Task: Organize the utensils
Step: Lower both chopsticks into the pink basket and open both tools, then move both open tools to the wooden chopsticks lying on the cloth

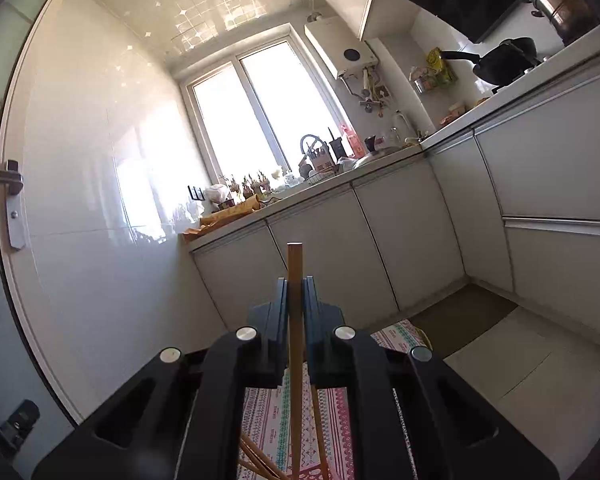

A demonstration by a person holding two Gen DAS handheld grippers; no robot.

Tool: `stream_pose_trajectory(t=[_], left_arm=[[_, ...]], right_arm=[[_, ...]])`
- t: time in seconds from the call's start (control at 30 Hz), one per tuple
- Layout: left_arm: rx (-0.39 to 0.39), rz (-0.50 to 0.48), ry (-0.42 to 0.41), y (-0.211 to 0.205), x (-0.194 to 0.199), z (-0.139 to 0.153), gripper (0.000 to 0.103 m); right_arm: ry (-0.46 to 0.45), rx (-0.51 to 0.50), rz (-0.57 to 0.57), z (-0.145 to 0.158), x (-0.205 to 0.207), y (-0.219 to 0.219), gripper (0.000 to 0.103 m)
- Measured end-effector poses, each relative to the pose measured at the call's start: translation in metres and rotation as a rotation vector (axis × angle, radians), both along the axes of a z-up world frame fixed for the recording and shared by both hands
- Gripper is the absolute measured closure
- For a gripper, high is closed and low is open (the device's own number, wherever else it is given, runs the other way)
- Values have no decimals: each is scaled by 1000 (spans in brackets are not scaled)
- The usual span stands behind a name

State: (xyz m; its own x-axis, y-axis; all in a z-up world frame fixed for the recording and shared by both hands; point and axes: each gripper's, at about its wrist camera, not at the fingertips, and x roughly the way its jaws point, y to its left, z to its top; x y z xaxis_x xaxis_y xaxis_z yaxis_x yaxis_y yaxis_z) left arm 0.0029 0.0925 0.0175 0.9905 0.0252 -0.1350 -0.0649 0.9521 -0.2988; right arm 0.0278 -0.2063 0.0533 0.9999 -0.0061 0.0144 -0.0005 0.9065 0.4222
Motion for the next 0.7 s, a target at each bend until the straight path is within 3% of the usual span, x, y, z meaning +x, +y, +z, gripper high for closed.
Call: stream_pose_trajectory(t=[0.13, 0.27, 0.3, 0.33, 0.4, 0.5, 0.6, 0.7], left_arm=[[-12, 21, 3, 12, -3, 2, 37], [-28, -46, 0, 10, -9, 5, 37], [-13, -66, 2, 5, -11, 6, 35], [3, -91, 6, -2, -13, 5, 31], [23, -146, 31, -15, -14, 4, 27], [34, -216, 114, -34, -9, -5, 23], [57, -275, 231, -53, 1, -21, 15], [107, -345, 346, -74, 12, -40, 7]], right_arm=[[70, -14, 32, -26, 13, 14, 89], [25, -37, 38, 5, -24, 8, 88], [13, -45, 36, 14, -37, 4, 77], [12, -51, 28, 22, -50, 0, 58], [23, -46, 21, 28, -76, -14, 33], [129, -89, 10, 21, -102, -28, 28], [227, -96, 15, 1, -121, -40, 12], [337, -129, 18, -21, -129, -46, 8]])
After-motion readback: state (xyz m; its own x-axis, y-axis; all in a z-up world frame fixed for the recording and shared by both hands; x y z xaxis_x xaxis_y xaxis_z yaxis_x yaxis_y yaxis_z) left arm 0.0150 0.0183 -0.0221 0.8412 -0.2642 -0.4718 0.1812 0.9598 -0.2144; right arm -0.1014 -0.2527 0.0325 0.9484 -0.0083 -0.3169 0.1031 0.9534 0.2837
